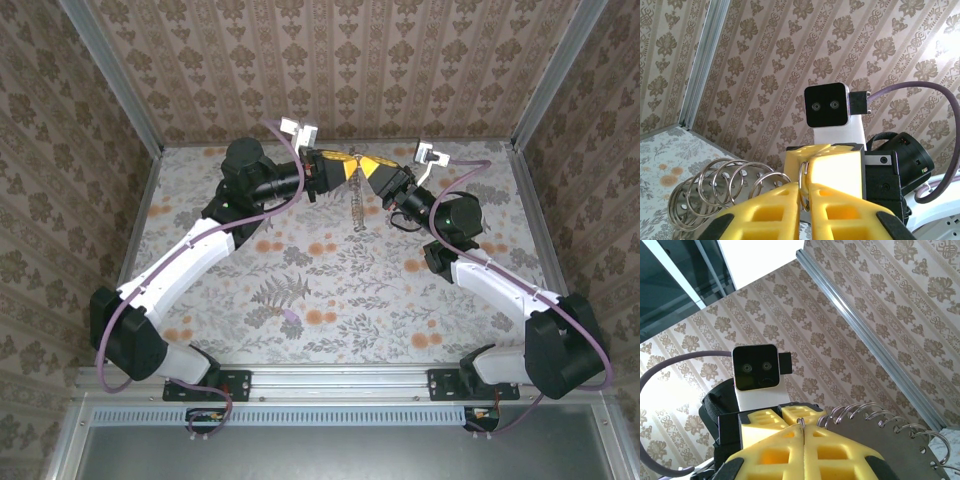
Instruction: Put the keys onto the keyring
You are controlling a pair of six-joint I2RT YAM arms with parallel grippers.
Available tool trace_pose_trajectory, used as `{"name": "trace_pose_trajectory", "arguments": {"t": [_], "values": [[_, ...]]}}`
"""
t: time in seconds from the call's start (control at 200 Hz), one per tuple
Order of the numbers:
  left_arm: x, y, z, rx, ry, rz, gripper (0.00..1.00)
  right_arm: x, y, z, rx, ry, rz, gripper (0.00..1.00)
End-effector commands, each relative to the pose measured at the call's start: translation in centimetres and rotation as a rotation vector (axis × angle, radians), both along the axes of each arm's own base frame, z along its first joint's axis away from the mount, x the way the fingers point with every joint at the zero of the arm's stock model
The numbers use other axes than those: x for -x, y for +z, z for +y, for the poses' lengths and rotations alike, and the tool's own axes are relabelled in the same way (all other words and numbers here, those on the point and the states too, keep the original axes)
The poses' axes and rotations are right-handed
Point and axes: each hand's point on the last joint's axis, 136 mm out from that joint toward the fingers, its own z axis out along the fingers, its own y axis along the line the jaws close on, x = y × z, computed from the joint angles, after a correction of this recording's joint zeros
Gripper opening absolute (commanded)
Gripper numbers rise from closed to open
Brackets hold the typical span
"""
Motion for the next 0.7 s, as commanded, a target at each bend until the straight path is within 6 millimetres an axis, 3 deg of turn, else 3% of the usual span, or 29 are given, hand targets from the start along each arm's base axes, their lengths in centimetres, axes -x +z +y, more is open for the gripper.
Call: {"name": "trace_pose_trajectory", "arguments": {"t": [0.0, 0.14, 0.405, 0.585, 0.695], "values": [[1.14, 2.06, -0.12, 0.043, -0.046, -0.060, 0.11, 0.58, 1.15, -0.14, -0.030, 0.005, -0.043, 0.00], [1.42, 2.20, -0.13, 0.048, -0.055, -0.069, 0.08, 0.49, 0.97, -0.02, -0.029, 0.008, -0.036, 0.00], [1.60, 2.30, -0.46, 0.050, -0.069, -0.075, 0.11, 0.52, 0.89, 0.05, -0.025, 0.013, -0.035, 0.00], [1.86, 2.26, -0.68, 0.049, -0.081, -0.081, 0.00, 0.42, 0.82, 0.08, -0.021, 0.010, -0.032, 0.00], [1.91, 2.20, -0.79, 0.047, -0.084, -0.086, 0.00, 0.48, 0.81, 0.18, -0.016, 0.017, -0.028, 0.00]]}}
